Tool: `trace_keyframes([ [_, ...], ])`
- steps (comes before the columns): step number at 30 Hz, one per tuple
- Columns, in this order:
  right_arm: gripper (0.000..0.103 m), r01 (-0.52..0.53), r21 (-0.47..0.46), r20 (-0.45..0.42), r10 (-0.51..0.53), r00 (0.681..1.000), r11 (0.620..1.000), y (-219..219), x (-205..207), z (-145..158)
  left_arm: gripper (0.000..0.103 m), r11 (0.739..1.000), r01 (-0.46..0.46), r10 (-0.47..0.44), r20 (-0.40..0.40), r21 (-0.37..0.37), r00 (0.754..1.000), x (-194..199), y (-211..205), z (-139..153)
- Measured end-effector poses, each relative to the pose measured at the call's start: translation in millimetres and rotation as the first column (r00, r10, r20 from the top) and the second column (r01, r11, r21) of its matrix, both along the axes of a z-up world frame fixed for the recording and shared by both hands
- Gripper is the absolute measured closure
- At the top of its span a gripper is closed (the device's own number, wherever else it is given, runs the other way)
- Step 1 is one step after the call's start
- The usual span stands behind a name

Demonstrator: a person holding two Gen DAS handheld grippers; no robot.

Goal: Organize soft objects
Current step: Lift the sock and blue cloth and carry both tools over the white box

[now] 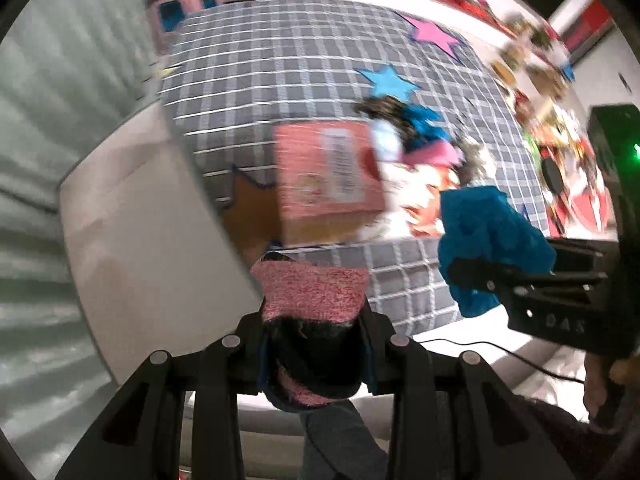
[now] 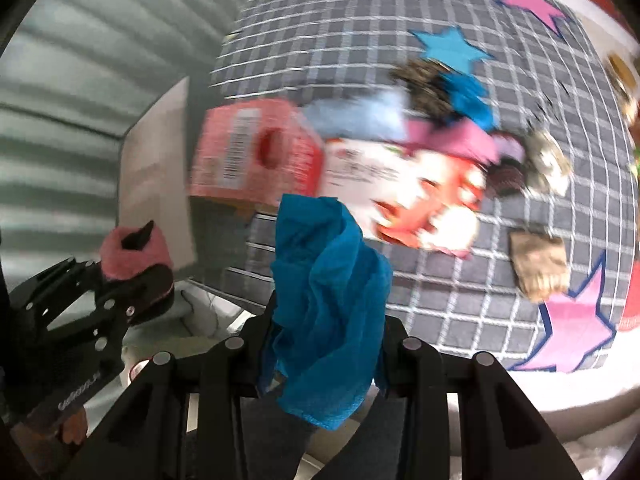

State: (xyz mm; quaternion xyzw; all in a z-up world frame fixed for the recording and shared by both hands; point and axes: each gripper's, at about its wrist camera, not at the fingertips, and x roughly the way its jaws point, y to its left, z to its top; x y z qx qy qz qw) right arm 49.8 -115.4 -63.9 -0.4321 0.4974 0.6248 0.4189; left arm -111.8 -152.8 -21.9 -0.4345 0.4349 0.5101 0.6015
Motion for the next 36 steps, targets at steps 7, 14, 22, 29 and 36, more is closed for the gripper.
trace_keyframes([
  [7,0.063,-0.144,0.035,0.03,0.143,0.989,0.989,11.4,-70.7,17.0,0.066,0.98,-0.192,0.195,-0.056,0.058,0.979,-78.6,-22.0,36.3],
  [14,0.063,-0.272,0.032,0.053,0.271,0.961,0.962,19.3,-131.6,16.1,0.066,0.938,-0.344,0.347,-0.075,0.046,0.935,-151.1,-55.8,58.3],
  [22,0.063,-0.355,0.002,0.051,0.354,0.934,0.935,24.1,-186.8,1.7,0.066,0.894,-0.448,0.446,-0.105,0.001,0.889,-198.6,-95.8,84.5],
  [29,0.063,-0.388,-0.026,0.063,0.389,0.919,0.921,25.4,-216.3,-13.8,0.066,0.887,-0.46,0.454,-0.128,-0.028,0.882,-204.1,-108.6,116.0],
  [36,0.063,-0.403,-0.047,0.068,0.406,0.911,0.914,25.5,-227.0,-22.4,0.066,0.882,-0.468,0.456,-0.146,-0.058,0.878,-194.7,-102.9,139.2],
])
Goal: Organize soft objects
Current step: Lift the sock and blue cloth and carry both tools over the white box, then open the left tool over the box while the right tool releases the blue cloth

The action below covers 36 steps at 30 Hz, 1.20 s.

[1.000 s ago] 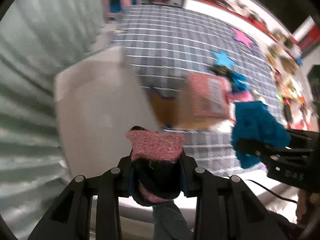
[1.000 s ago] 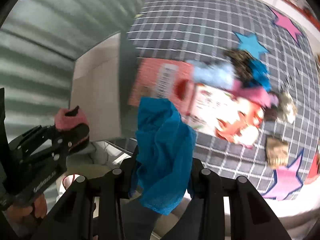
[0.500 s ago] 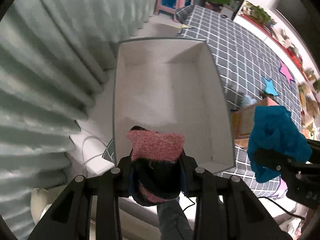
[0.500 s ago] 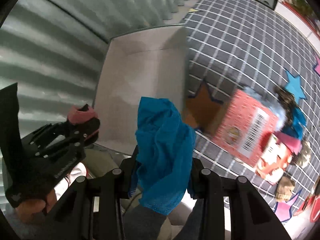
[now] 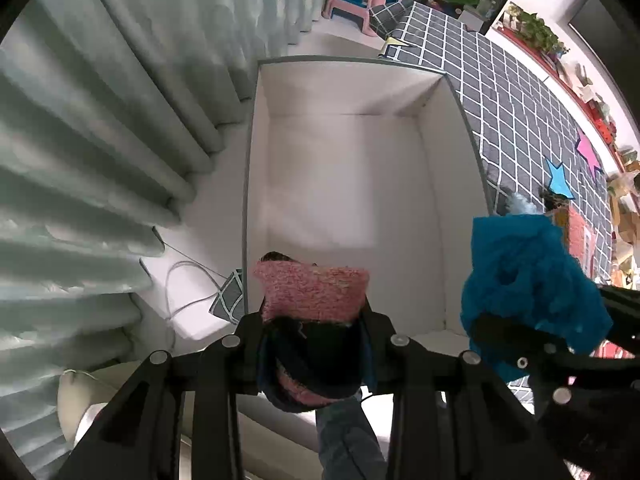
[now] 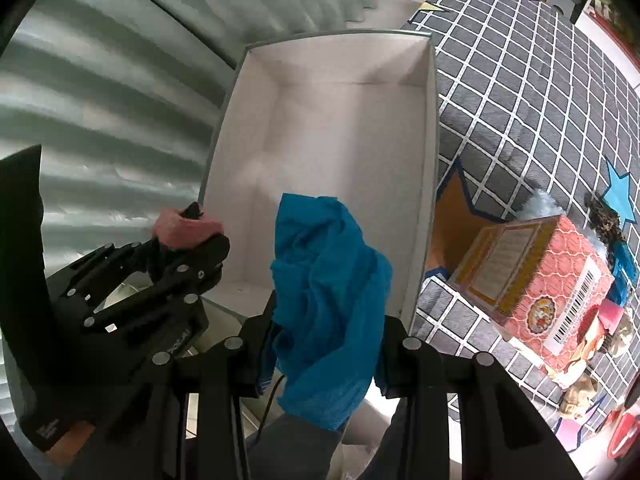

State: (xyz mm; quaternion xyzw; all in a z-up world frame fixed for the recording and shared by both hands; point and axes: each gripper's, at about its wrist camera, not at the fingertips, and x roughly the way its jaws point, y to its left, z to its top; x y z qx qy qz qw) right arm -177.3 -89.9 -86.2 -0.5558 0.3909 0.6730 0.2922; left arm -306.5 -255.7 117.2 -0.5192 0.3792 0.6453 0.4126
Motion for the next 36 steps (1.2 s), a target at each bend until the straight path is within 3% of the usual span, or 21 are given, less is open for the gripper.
trace_keyframes([
  [14,0.063,0.018,-0.022,0.007,-0.018,1.0,1.0,4.9,-0.7,-7.6,0.066,0.998,0.007,-0.008,-0.019,-0.062,1.0,28.3,34.9,6.2],
  [30,0.063,0.028,-0.035,0.007,-0.027,1.0,0.999,7.9,5.9,-9.9,0.065,0.994,0.023,-0.026,-0.027,-0.103,0.999,36.7,41.6,-2.7],
  [34,0.062,0.033,-0.03,0.002,-0.033,0.999,0.999,9.4,9.4,-9.6,0.049,0.993,0.043,-0.049,-0.052,-0.109,0.997,42.4,44.1,-2.4],
  [36,0.056,0.042,-0.025,0.007,-0.042,0.999,0.999,10.1,14.0,-9.4,0.039,0.992,0.035,-0.043,-0.063,-0.118,0.997,41.5,44.0,-3.0],
])
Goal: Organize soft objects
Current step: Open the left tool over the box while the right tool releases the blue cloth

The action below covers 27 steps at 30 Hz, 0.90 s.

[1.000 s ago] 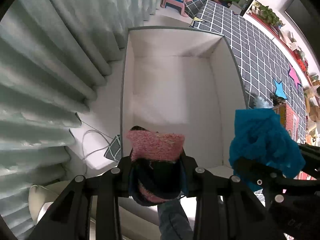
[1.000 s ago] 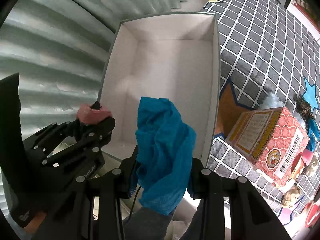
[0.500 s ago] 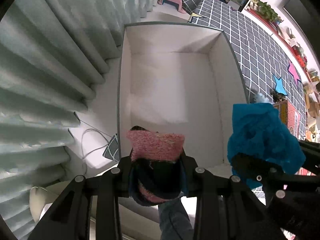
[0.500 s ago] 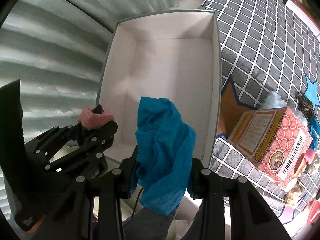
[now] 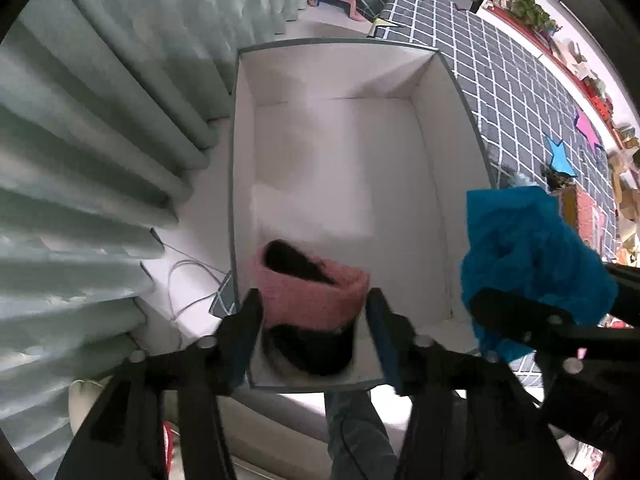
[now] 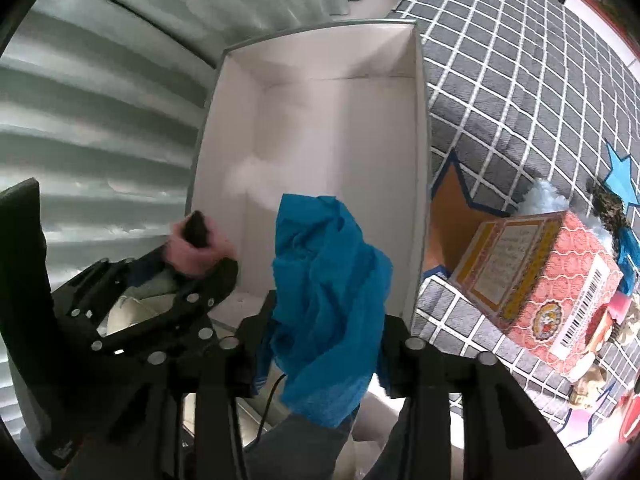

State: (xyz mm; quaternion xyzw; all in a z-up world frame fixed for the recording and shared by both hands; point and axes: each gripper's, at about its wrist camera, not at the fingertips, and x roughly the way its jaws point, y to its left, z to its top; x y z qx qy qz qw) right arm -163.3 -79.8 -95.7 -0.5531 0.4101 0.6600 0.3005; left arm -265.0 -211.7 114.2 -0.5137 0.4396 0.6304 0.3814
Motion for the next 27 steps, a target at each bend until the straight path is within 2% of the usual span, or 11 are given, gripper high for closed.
trace_keyframes([
  [3,0.031,0.034,0.01,-0.005,-0.034,0.999,0.999,3.9,10.1,2.8,0.024,0.999,-0.032,0.032,0.003,0.021,0.999,-6.1,-1.3,2.4],
  [4,0.014,0.049,0.017,-0.019,-0.048,0.999,0.999,5.5,14.5,5.3,0.021,0.999,-0.039,0.039,0.012,0.032,0.999,-8.1,-1.9,2.7],
  [5,0.001,0.055,0.019,-0.032,-0.055,0.998,0.998,6.6,16.4,7.3,0.019,0.998,-0.041,0.04,0.023,0.047,0.999,-9.0,-1.9,4.0],
  [7,0.001,0.07,0.037,-0.041,-0.069,0.997,0.997,8.2,21.6,12.6,0.014,0.998,-0.042,0.042,0.005,0.047,0.999,-9.0,-1.4,5.1],
  [19,0.001,0.103,0.097,-0.028,-0.101,0.995,0.99,13.4,33.8,31.3,0.014,0.999,-0.034,0.033,0.035,0.013,0.999,-0.6,7.7,-0.1],
  [23,0.001,0.124,0.112,-0.041,-0.12,0.992,0.986,12.4,40.3,40.1,0.014,1.0,-0.029,0.029,0.077,-0.002,0.997,2.5,10.5,-0.9],
  [27,0.001,0.161,0.133,-0.07,-0.153,0.986,0.978,12.1,51.4,53.6,0.014,1.0,-0.016,0.016,0.083,0.0,0.996,7.3,16.7,4.4],
])
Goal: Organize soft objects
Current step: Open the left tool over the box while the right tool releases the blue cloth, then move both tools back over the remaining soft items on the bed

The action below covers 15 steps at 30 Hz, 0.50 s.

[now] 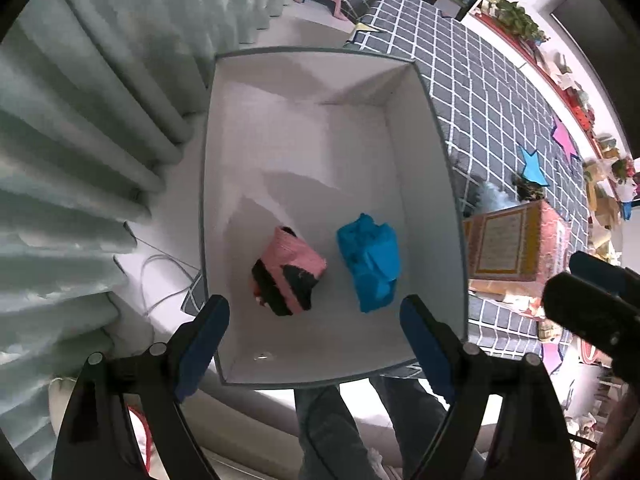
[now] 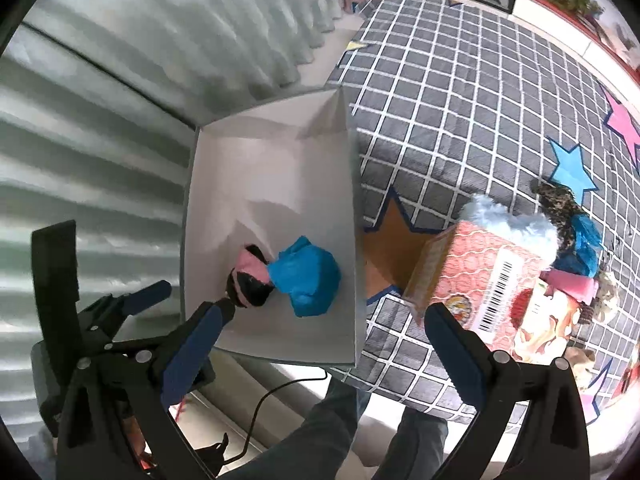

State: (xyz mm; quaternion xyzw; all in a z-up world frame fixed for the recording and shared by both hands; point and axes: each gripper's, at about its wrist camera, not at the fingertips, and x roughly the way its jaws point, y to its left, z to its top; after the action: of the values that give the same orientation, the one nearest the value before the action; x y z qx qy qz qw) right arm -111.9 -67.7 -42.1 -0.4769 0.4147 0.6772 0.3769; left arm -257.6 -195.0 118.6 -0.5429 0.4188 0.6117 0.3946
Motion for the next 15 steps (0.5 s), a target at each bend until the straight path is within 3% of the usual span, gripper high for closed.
trace_keyframes([
  [9,0.001,0.17,0.055,-0.054,-0.167,0.985,0.984,3.5,55.7,32.6,0.014,0.994,0.102,-0.103,0.013,0.044,0.995,28.5,31.9,24.7],
  [15,0.001,0.349,0.055,-0.073,-0.345,0.936,0.935,4.3,128.8,37.1,0.013,0.975,0.22,-0.221,0.052,0.029,0.974,80.2,68.6,21.1],
])
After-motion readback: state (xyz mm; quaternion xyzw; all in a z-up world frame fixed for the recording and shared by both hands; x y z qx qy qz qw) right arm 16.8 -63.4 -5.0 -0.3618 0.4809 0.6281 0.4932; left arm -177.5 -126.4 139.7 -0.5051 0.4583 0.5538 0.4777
